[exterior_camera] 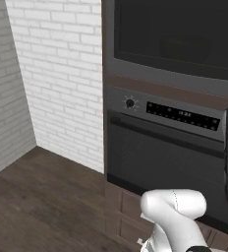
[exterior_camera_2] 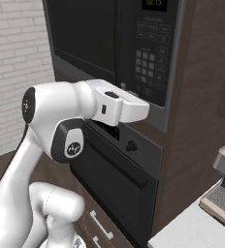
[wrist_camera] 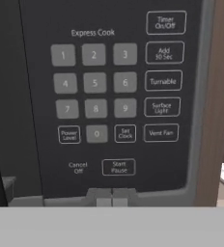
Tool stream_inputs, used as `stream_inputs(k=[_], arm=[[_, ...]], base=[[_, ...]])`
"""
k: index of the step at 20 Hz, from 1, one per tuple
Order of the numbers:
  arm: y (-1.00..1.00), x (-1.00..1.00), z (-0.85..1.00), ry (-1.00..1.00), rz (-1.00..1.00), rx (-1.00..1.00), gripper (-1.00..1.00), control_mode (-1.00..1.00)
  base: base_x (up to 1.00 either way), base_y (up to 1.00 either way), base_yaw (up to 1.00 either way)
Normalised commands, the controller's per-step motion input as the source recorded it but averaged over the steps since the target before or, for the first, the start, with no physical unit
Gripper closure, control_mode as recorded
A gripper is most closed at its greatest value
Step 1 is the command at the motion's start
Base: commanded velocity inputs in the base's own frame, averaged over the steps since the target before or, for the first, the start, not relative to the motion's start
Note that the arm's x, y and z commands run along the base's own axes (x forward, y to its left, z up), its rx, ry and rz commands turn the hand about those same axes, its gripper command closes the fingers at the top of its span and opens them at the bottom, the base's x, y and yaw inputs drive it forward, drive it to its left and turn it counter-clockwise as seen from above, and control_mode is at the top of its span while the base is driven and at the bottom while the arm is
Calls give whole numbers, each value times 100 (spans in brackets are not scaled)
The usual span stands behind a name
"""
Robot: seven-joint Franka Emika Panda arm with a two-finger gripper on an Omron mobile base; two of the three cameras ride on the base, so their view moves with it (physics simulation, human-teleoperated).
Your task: Pick the corn from the sink and place it in the bowl. Then pick the bowl and place it in the microwave. Then close the microwave door and press the start button.
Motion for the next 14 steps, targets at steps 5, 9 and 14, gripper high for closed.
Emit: stream_inputs(k=[5,9,14], arm=[[-10,17,0,0,0,0,100,-100],[-12,16,0,0,0,0,100,-100],[-14,14,0,0,0,0,100,-100]], base=[[0,0,0],[0,0,0],[0,0,0]])
